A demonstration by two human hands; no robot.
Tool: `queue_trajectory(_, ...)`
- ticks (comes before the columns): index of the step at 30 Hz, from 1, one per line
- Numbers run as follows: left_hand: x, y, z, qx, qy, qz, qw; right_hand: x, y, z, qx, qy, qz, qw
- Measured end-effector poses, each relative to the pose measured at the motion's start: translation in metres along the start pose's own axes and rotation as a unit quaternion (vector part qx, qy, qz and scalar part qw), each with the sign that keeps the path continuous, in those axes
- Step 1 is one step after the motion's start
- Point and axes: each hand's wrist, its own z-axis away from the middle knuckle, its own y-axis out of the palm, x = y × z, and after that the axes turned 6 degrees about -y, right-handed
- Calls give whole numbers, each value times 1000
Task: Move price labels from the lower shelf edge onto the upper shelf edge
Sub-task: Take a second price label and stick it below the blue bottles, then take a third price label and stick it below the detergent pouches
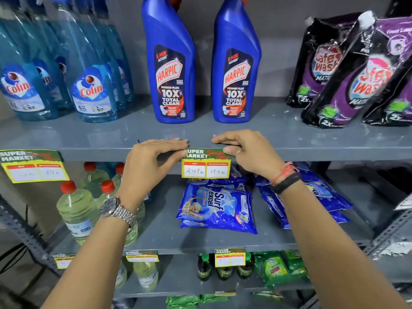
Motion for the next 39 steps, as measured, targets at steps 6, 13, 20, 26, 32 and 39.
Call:
queue_trajectory(6,-14,7,12,-73,-13,-51,996,-8,-9,14,24,-70,29,997)
queue_trajectory(13,-23,142,104,-355,-320,202,855,-106,-42,125,-312,-34,-74,946)
queue_trajectory(20,-120,321,105,-155,-480,365,783,-288,-73,181,-284,175,-83,939)
queue_trajectory(26,-163,396,60,185,-542,328,752,-398,-79,169,-224,278,-157,921)
queue_trajectory(32,-133,449,34,160,-624,311,699,-451,-59,138,-170,359,-329,857)
queue_trajectory(39,-113,474,24,128,-634,296,703,-478,-41,102,-114,362,-253,890)
